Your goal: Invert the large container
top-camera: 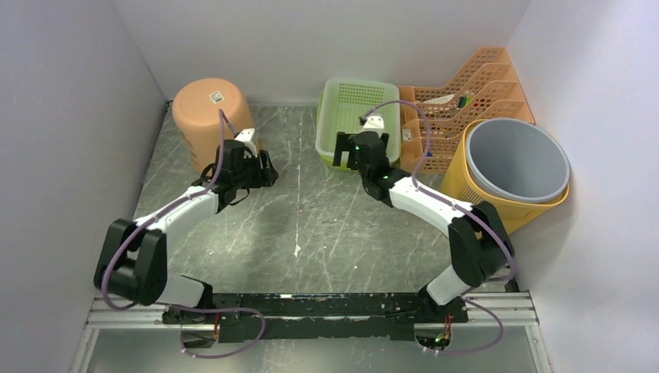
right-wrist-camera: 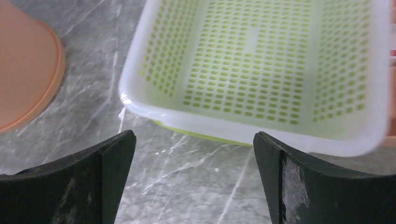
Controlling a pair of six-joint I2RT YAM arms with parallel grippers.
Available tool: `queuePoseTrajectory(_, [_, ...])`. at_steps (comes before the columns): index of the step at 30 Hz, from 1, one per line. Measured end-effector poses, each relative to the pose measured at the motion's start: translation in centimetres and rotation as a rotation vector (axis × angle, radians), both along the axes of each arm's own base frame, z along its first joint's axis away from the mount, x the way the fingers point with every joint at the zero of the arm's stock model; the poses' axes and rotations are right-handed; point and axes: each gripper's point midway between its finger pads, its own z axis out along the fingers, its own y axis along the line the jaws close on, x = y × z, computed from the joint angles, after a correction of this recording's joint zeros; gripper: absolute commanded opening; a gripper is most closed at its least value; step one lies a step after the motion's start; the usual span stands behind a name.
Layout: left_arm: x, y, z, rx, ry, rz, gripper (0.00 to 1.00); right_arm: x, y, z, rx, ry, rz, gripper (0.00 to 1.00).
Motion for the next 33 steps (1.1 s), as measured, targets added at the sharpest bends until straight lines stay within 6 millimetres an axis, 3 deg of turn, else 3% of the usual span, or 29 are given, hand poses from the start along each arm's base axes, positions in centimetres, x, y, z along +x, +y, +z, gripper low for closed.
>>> queuePoseTrajectory(6, [4.9,1.3,-3.7,0.071,-0.02,0.157,0.69,-0.3,-4.8,2.1,0.02,-0.039,-0.087,1.0])
queuePoseTrajectory(12, [8.3,2.2,-5.7,0.115,-0.04,0.236,0.7,-1.0,-6.9,2.3,0.019,-0.039,-0.115,1.0])
queuePoseTrajectory(16, [10.2,3.7,-5.7,0.11,-0.049,0.281,0.7,-1.3,-8.0,1.8,0.008,-0.021,-0.132,1.0])
queuePoseTrajectory(25, [17.0,12.3,-3.2,0.096,-0.116,0.423,0.71,-2.2,-8.3,1.8,0.008,-0.01,-0.125,1.0])
queuePoseTrajectory(29, [19.5,13.6,-3.0,0.127,-0.129,0.42,0.71,-2.3,-8.4,1.5,0.001,0.0,-0.125,1.0])
queuePoseTrajectory(33, [19.5,14.1,-4.5,0.152,-0.091,0.422,0.71,-2.5,-8.5,1.3,-0.012,0.01,-0.122,1.0])
